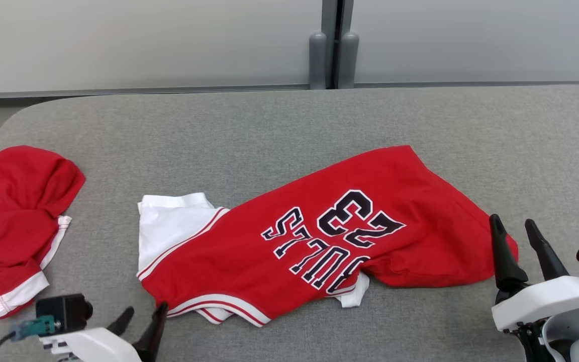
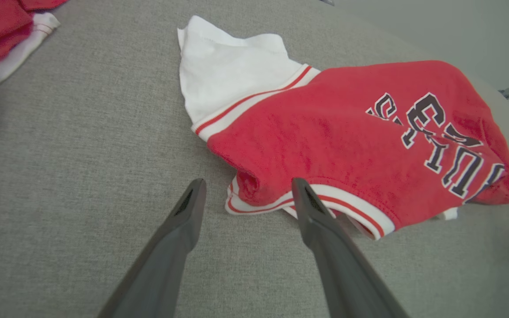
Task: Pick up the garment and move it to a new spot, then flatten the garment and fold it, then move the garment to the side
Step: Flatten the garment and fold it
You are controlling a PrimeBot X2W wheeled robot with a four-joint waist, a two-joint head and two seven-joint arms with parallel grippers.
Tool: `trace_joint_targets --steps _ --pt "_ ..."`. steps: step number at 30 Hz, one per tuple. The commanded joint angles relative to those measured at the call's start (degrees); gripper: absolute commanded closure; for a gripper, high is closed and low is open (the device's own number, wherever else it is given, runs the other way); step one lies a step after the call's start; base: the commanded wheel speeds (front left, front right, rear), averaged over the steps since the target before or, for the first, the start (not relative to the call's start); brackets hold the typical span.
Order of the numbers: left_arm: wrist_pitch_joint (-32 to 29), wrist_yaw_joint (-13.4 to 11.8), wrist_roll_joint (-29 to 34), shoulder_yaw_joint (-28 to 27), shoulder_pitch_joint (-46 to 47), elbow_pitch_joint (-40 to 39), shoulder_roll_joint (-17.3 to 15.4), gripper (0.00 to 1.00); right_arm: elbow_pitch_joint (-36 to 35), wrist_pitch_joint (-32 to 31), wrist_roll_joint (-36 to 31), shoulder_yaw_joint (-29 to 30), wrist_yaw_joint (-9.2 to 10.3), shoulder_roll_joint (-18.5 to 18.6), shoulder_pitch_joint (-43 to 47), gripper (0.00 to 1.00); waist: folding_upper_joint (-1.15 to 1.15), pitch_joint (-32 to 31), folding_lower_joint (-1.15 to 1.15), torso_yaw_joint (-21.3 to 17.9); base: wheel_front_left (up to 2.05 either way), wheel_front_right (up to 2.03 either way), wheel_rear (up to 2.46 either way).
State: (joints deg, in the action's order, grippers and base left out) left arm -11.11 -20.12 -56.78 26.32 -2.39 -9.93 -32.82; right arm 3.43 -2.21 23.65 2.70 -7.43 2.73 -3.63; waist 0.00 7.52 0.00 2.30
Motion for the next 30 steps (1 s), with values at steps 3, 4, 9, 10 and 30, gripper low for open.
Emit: trace_joint_targets --steps 3,4,9,10,30 --pt "-0.52 1.29 -1.18 0.45 -0.47 1.36 0.35 0.00 -0.59 -0.61 -0.66 -0.24 -0.12 0.34 -0.07 0.00 0.00 -0.16 0.00 0.39 0.00 0.00 0.00" --pt "-0.87 1.93 -1.53 0.78 -0.14 2.11 0.59 0.00 -0.73 -0.72 -0.72 -0.30 -0.12 0.33 -0.18 0.00 0.00 -0.08 0.00 0.33 0.00 0.00 0.00" --pt "-1.58 5.30 -2.19 1.53 3.06 5.73 1.39 0.00 -0.92 -1.19 -0.75 -0.69 -0.12 0.35 -0.46 0.00 0.00 0.71 0.00 -0.71 0.00 0.00 0.00" --pt "-1.79 5.78 -2.25 1.57 3.58 6.53 1.31 0.00 -0.95 -1.22 -0.64 -0.89 -0.12 0.34 -0.58 0.00 0.00 0.96 0.00 -1.06 0.00 0.00 0.00" --pt "-2.76 5.72 4.06 -0.26 27.99 5.36 2.85 1.00 -0.28 0.88 0.41 -2.67 -0.12 0.30 -4.89 0.00 0.00 9.16 0.00 -8.14 0.00 0.00 0.00"
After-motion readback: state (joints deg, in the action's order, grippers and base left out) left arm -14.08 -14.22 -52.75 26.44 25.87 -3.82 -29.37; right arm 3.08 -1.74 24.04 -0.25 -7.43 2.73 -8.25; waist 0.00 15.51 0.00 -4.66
